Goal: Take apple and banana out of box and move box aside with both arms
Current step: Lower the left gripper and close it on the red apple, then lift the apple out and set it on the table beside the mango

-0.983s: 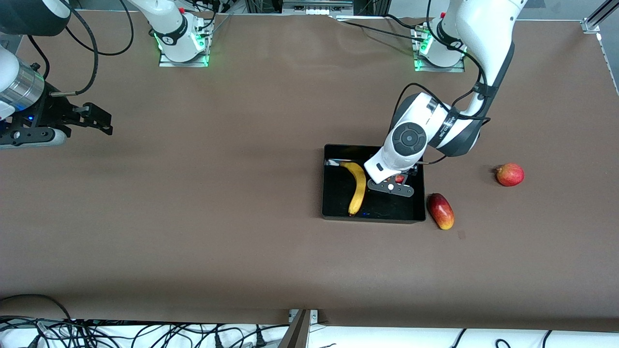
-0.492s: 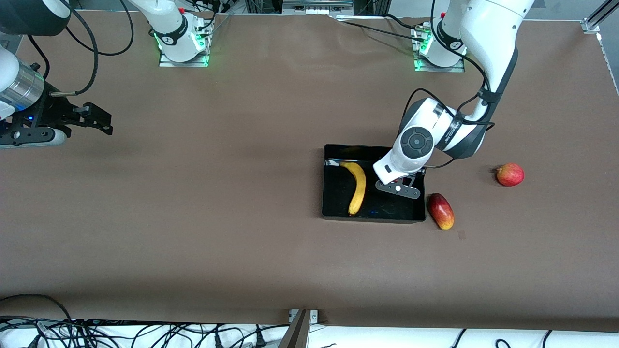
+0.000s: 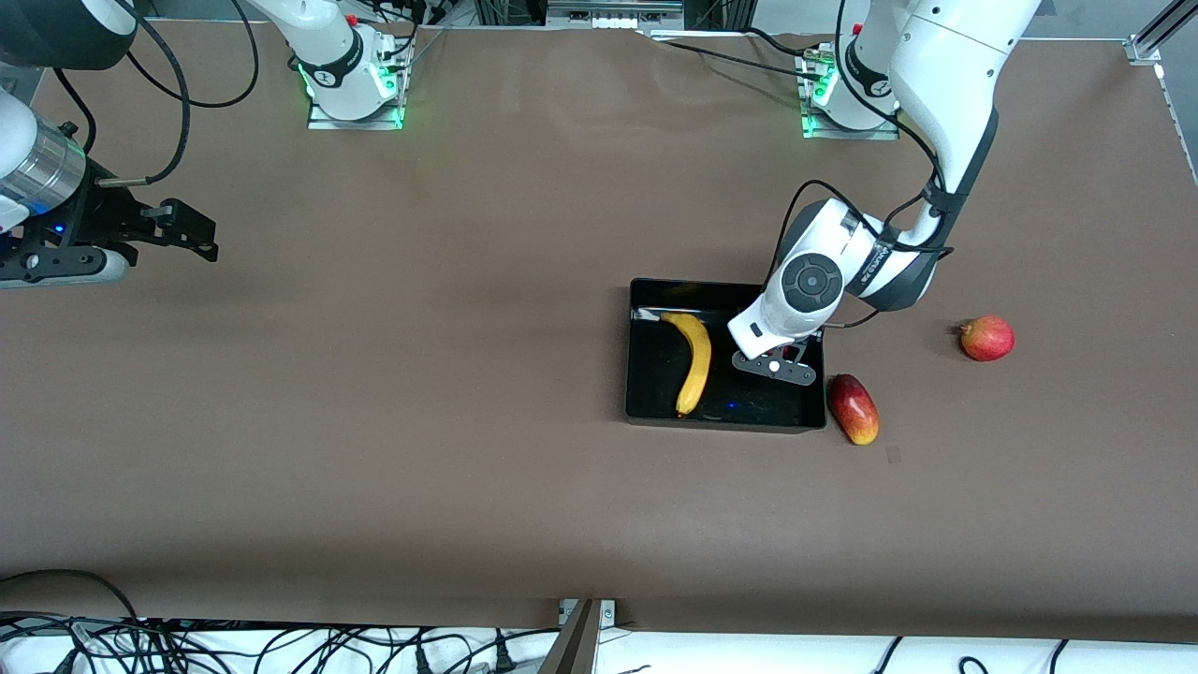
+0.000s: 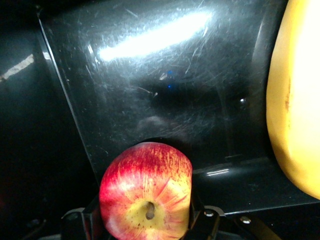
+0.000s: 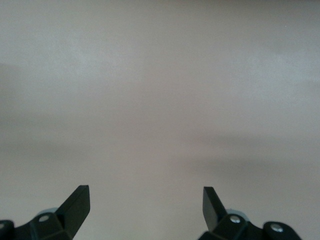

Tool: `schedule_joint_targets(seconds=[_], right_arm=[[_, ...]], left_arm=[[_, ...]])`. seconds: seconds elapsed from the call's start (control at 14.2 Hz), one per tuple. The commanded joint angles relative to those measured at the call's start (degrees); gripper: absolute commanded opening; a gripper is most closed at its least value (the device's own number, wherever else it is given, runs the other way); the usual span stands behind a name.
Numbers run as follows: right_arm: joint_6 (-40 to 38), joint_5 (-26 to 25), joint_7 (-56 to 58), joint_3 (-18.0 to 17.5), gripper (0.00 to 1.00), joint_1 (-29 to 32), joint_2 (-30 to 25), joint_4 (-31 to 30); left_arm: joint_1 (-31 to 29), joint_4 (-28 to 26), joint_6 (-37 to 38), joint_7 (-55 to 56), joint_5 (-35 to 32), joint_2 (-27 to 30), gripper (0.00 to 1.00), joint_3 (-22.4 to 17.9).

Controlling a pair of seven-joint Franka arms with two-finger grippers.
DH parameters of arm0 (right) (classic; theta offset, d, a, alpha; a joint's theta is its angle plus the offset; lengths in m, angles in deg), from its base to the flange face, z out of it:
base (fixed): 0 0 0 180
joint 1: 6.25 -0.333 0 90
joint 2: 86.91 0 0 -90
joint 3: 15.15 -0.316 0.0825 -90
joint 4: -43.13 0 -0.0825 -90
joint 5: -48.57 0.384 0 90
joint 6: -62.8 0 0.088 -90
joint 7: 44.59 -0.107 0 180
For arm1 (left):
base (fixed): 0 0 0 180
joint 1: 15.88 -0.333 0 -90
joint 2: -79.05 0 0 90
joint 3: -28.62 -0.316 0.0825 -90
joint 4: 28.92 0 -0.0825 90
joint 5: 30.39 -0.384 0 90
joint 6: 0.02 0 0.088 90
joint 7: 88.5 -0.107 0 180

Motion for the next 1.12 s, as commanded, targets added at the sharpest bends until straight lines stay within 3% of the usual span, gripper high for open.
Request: schedule_joint_targets(seconds=[0.0, 0.28, 0.49, 0.56, 0.7, 1.05], right_arm=[[-0.31, 0.09, -0.17, -0.21, 1.0, 0.33, 0.06, 0.68], [-0.39, 0.09, -0.17, -0.13, 1.0, 0.33, 0.06, 0.68], [-0.39, 0.09, -0.17, -0.13, 1.0, 0.33, 0.06, 0.68], [-0.39, 0.09, -0.17, -0.13, 1.0, 0.33, 0.06, 0.68], [-0.39, 0.09, -0.17, -0.13, 1.0, 0.33, 0.06, 0.68], [-0.31, 0.09, -0.17, -0.13, 1.0, 0.33, 0.06, 0.68]], left_arm=[[0.07, 1.8, 0.21, 0.44, -0.28, 0.94, 0.25, 0.46], [-0.8, 6.19, 15.81, 0.89, -0.19, 7.7, 0.27, 1.43], [-4.58, 13.48, 29.8, -3.76, -0.89, 8.07, 0.25, 1.16], [-6.76, 13.67, 30.44, -6.73, -1.07, 7.81, 0.25, 0.72], [-13.08, 13.67, 28.97, -15.59, -2.03, 7.11, 0.25, 0.81], [-22.59, 12.01, 8.87, -33.02, -7.83, -2.72, 0.25, 0.72]])
